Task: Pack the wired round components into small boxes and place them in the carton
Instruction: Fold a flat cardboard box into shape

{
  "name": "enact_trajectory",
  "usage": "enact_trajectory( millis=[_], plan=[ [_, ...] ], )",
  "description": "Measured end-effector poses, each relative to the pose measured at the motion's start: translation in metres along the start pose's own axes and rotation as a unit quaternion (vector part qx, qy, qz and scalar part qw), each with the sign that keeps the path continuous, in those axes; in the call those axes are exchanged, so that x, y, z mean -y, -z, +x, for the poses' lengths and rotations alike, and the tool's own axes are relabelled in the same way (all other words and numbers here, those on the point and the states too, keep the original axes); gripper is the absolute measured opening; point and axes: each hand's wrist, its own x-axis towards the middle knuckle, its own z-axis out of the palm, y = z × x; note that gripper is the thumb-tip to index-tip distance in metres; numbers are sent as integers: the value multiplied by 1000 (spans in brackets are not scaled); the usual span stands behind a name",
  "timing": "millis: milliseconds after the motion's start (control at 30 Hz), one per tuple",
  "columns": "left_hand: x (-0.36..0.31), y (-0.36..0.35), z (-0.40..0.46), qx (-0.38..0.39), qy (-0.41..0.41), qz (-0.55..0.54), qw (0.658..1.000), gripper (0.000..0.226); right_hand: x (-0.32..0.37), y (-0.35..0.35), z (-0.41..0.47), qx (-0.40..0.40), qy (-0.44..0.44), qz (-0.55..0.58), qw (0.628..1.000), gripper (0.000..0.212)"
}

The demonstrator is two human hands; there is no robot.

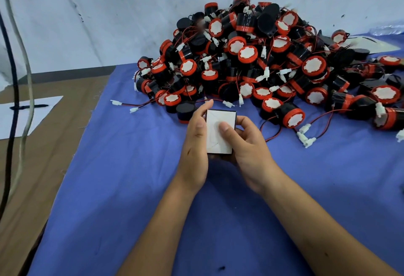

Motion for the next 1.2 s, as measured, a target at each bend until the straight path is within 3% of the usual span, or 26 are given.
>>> enact_trajectory(
  millis=[167,267,400,767,1200],
  plan=[
    [3,22,2,99,-60,198,973,91,-1,10,3,23,-5,-37,999,41],
    [13,25,5,72,-118,317,938,102,-6,15,5,39,30,-138,989,38],
    [20,27,7,60,-122,333,933,116,-5,18,7,60,43,-220,973,35],
    [18,19,5,49,-159,333,928,95,-7,21,9,28,89,-259,961,40],
    [13,16,3,36,-179,345,921,91,-10,25,12,0,92,-283,955,41]
  ],
)
